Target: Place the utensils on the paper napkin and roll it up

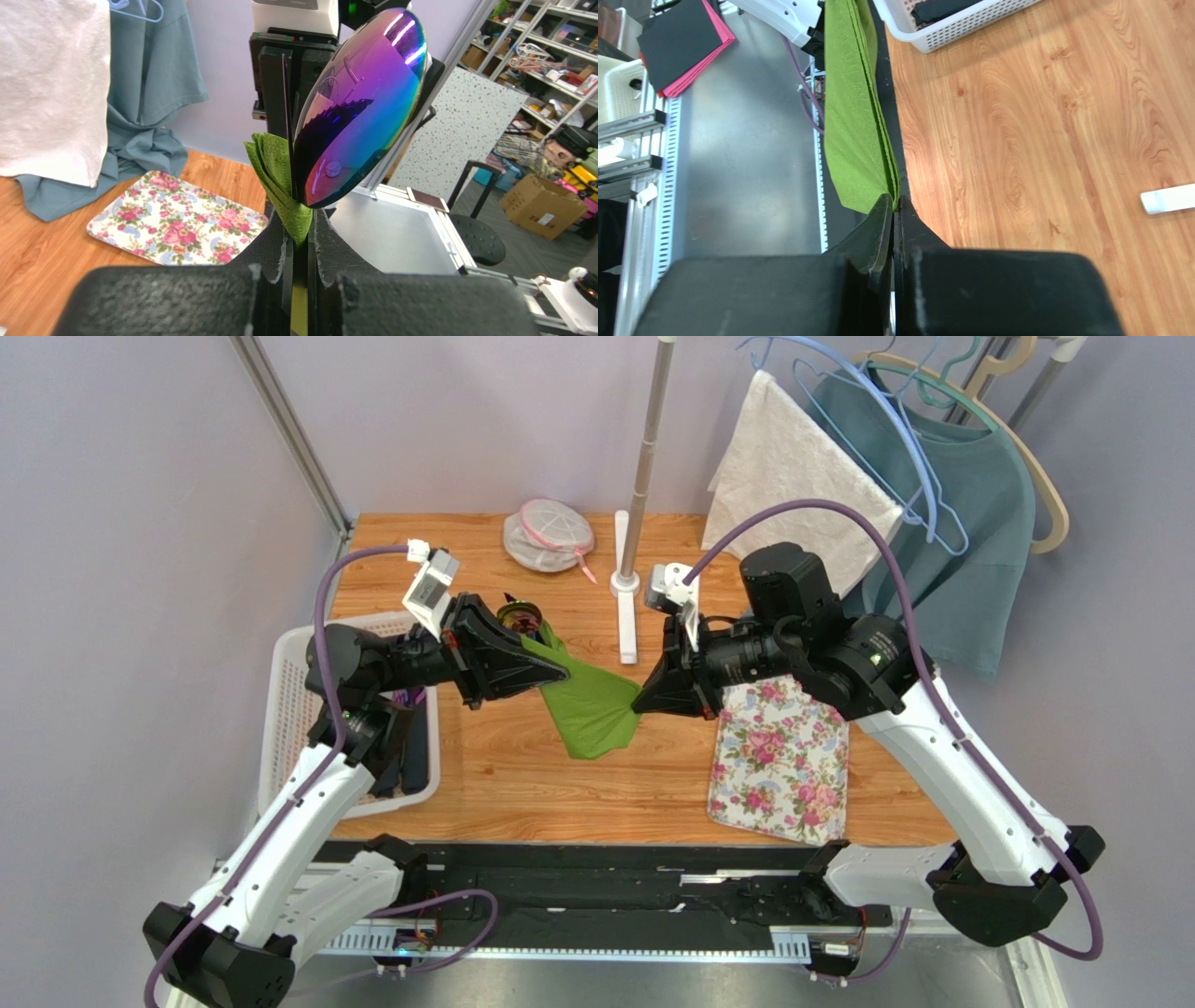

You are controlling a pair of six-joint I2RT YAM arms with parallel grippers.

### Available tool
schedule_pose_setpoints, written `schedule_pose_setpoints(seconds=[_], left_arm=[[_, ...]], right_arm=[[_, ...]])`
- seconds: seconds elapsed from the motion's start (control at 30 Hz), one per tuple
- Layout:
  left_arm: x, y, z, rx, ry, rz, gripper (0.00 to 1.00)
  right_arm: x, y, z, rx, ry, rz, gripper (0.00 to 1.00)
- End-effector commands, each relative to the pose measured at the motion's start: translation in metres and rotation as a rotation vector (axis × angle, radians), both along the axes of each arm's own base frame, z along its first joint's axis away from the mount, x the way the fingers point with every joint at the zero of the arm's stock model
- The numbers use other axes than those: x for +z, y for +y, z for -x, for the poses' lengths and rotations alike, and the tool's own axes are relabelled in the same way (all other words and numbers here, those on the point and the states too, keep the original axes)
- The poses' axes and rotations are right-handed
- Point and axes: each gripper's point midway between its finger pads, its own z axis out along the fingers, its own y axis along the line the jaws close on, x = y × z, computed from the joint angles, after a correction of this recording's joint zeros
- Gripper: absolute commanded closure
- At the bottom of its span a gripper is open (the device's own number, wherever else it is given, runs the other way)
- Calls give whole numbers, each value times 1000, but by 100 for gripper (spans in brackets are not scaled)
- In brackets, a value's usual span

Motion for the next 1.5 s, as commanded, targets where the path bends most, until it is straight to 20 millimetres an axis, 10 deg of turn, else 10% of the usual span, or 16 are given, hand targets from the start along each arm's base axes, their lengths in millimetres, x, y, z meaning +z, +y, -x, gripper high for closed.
schedule_pose_setpoints(seconds=[0.0,0.37,1.0,1.23,1.47], left_arm=[[38,7,20,-36,-89,57,100],[58,-2,32,-110,-75,88,100],[53,-11,29,-129,-45,91,100],[29,-12,11,-53,8,44,100],[-11,-3,-55,202,163,-17,100]], right_arm=[[-2,6,-24,-1,-121,-20,100],[-8,48,-38,104,-108,-148,100],[5,92,24,262,42,-330,100],[-6,70,-12,84,37,-234,90],[-29,13,-94,-312,162,-80,50]])
